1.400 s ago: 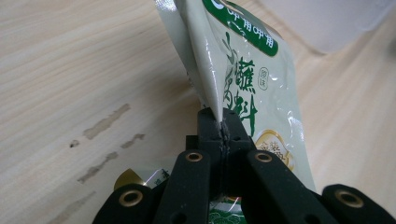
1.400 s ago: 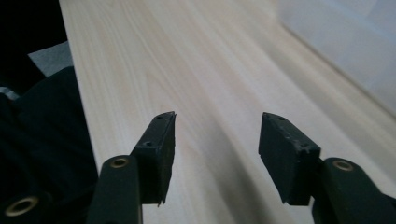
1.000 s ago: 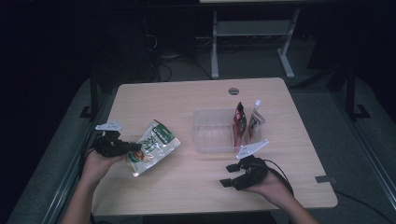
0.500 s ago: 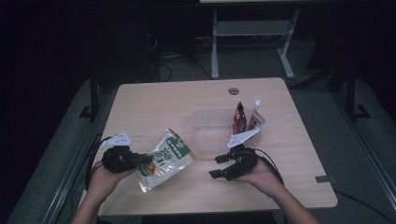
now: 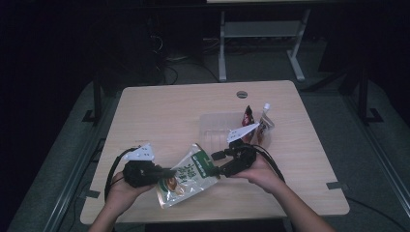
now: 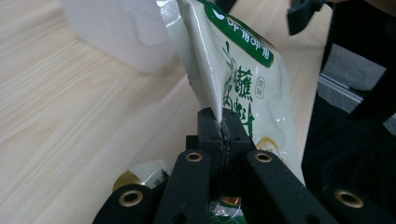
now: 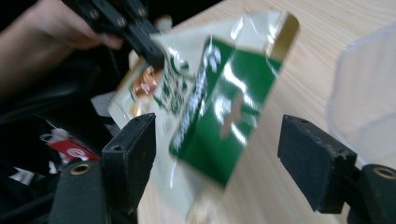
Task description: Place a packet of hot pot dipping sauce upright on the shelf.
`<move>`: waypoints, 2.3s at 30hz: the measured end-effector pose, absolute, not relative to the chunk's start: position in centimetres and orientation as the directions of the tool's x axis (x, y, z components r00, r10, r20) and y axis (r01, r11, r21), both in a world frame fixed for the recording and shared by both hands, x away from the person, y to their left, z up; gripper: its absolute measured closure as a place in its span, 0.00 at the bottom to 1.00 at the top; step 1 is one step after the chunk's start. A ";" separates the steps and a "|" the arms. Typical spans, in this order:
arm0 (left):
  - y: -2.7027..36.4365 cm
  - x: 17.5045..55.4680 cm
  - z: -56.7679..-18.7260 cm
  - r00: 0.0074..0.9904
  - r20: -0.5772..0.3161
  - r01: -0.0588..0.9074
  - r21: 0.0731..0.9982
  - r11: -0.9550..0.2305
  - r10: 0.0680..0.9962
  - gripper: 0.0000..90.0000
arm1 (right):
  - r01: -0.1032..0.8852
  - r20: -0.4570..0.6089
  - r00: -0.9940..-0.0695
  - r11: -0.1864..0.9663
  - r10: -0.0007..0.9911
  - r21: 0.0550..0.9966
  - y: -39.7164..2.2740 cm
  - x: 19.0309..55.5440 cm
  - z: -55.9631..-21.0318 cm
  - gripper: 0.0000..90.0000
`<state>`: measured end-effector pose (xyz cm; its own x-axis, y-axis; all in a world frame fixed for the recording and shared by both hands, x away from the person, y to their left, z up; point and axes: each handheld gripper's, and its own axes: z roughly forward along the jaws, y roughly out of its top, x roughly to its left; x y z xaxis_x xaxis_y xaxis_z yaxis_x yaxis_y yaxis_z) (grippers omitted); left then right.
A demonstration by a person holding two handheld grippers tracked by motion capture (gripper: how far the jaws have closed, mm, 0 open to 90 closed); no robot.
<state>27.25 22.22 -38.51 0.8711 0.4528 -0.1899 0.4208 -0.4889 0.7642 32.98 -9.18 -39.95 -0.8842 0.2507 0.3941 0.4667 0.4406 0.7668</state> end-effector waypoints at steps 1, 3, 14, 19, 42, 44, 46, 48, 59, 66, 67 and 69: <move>22.0 27.2 -38.5 0.874 -0.191 0.418 0.765 -0.490 0.447 0.99 | 0.470 0.402 -0.883 0.433 0.243 0.769 -9.1 33.0 -40.0 0.30; 21.4 27.1 -38.5 0.882 -0.190 0.407 0.770 -0.491 0.432 1.00 | 0.473 0.410 -0.881 0.431 0.235 0.769 -8.9 32.9 -40.2 0.30; 20.7 26.8 -38.3 0.896 -0.175 0.374 0.793 -0.481 0.408 1.00 | 0.482 0.449 -0.874 0.448 0.186 0.753 -8.1 32.4 -41.3 0.40; 20.9 26.9 -38.6 0.894 -0.178 0.378 0.792 -0.479 0.411 1.00 | 0.473 0.447 -0.879 0.429 0.167 0.770 -8.3 32.4 -41.3 0.54; 21.3 27.5 -39.5 0.900 -0.156 0.354 0.808 -0.471 0.408 0.98 | 0.460 0.437 -0.886 0.411 0.155 0.787 -8.9 32.2 -41.2 0.97; 21.2 27.6 -39.7 0.900 -0.148 0.350 0.804 -0.480 0.410 0.96 | 0.460 0.441 -0.886 0.399 0.143 0.793 -9.0 32.3 -41.3 0.98; 21.1 27.6 -39.8 0.898 -0.145 0.352 0.802 -0.482 0.414 0.93 | 0.457 0.441 -0.887 0.393 0.138 0.798 -9.1 32.2 -41.2 0.99; 21.0 27.7 -39.8 0.898 -0.140 0.352 0.798 -0.490 0.416 0.91 | 0.451 0.438 -0.890 0.394 0.130 0.801 -9.0 32.1 -41.1 1.00; 22.1 27.9 -39.5 0.883 -0.162 0.363 0.830 -0.423 0.440 0.63 | 0.432 0.419 -0.900 0.386 0.120 0.815 -9.2 32.0 -41.0 1.00; 22.4 27.9 -40.1 0.883 -0.162 0.368 0.821 -0.437 0.440 0.52 | 0.434 0.422 -0.899 0.359 0.116 0.826 -9.7 31.8 -40.2 1.00; 22.4 27.9 -40.1 0.881 -0.168 0.375 0.819 -0.435 0.443 0.51 | 0.429 0.417 -0.902 0.351 0.111 0.832 -9.8 31.8 -40.1 1.00; 22.3 28.0 -40.2 0.884 -0.163 0.370 0.818 -0.440 0.439 0.50 | 0.430 0.421 -0.901 0.337 0.102 0.838 -9.9 31.8 -39.8 1.00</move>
